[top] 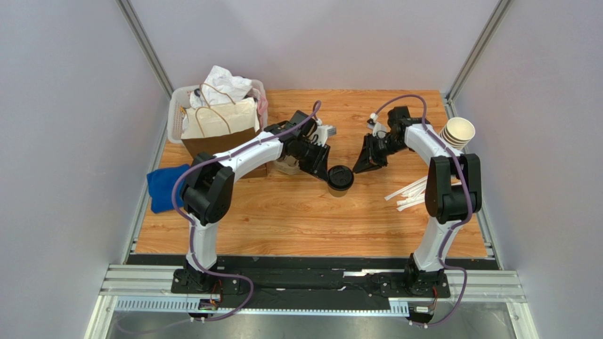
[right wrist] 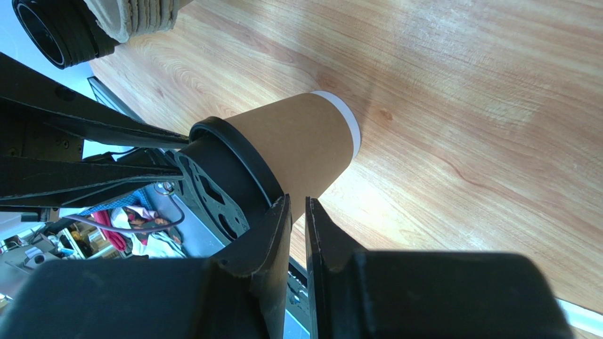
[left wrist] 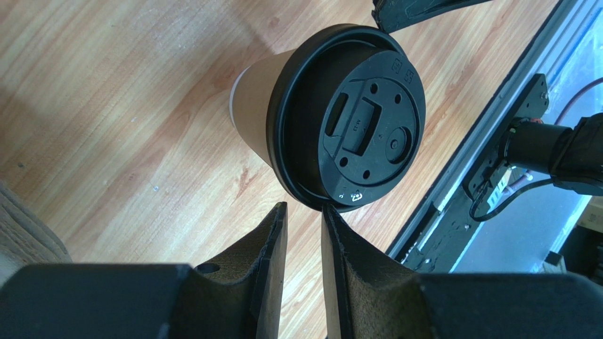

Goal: Pack the takeout coffee

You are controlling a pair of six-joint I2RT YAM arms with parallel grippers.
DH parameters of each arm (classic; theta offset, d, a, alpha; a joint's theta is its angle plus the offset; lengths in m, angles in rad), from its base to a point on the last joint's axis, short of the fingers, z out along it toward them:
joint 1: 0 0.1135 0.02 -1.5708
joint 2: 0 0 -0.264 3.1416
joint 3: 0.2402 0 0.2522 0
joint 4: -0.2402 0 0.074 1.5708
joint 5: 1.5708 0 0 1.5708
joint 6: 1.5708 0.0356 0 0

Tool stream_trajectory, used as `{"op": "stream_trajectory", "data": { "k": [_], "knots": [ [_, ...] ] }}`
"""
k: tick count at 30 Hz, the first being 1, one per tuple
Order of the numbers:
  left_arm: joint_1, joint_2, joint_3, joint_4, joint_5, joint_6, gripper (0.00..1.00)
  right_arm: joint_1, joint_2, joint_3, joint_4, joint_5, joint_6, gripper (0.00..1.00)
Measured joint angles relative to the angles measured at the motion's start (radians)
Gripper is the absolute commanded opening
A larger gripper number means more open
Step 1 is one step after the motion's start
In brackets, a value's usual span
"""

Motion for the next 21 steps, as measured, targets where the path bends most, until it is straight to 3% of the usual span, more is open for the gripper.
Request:
{"op": "stream_trajectory", "data": {
  "k": [21],
  "knots": [
    [0.001, 0.013, 0.016, -0.002, -0.003, 0.002, 0.31, -0.008, 0.001, -0.041, 0.008, -0.005, -0.013, 0.18]
  ]
}}
